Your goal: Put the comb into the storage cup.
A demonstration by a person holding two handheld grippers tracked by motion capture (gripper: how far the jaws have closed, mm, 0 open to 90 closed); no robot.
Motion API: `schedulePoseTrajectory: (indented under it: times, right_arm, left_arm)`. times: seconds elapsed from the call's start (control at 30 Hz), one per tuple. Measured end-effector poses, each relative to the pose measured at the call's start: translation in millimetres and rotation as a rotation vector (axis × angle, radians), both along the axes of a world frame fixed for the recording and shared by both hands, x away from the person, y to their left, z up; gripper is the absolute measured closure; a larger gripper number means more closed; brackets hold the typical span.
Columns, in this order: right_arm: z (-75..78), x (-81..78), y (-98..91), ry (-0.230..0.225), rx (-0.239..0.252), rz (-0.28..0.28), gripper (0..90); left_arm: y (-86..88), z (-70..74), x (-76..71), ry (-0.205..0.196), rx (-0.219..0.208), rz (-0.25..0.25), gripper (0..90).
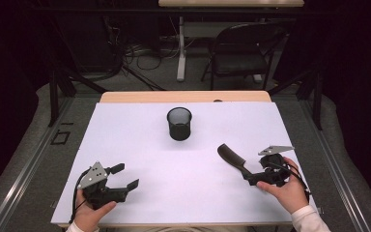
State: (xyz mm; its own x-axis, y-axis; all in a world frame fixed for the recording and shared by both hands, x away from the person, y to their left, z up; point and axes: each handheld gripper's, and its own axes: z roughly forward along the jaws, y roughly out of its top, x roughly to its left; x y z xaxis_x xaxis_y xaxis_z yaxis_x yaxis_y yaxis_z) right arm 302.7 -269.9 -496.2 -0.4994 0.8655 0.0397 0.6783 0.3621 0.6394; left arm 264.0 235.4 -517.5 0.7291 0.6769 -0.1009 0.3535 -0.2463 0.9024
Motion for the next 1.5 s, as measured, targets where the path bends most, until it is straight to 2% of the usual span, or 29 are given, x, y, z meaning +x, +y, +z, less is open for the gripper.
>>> schedulePoseTrajectory:
  times: [0.3,0.87,1.17,1.23,1.5]
  right_arm:
    - [2.8,7.7,2.3,0.042,-0.080,0.023,14.7]
    - [9.0,19.8,1.6,0.079,-0.153,0.059,16.2]
    - [8.6,26.2,5.3,0.104,-0.219,0.111,22.7]
    - [8.4,28.0,6.9,0.122,-0.240,0.128,23.8]
    - [5.2,35.0,17.5,0.148,-0.261,0.167,31.3]
  left_arm:
    - [-0.9,-1.3,0.6,0.004,0.004,-0.003,19.8]
    - [-1.5,-2.2,0.8,0.010,0.009,-0.007,19.9]
    - [-1.6,-2.4,1.0,0.010,0.015,-0.012,19.9]
    - [-1.7,-2.6,1.0,0.011,0.014,-0.012,20.0]
    - [-1.4,-2.9,1.3,0.014,0.015,-0.012,19.9]
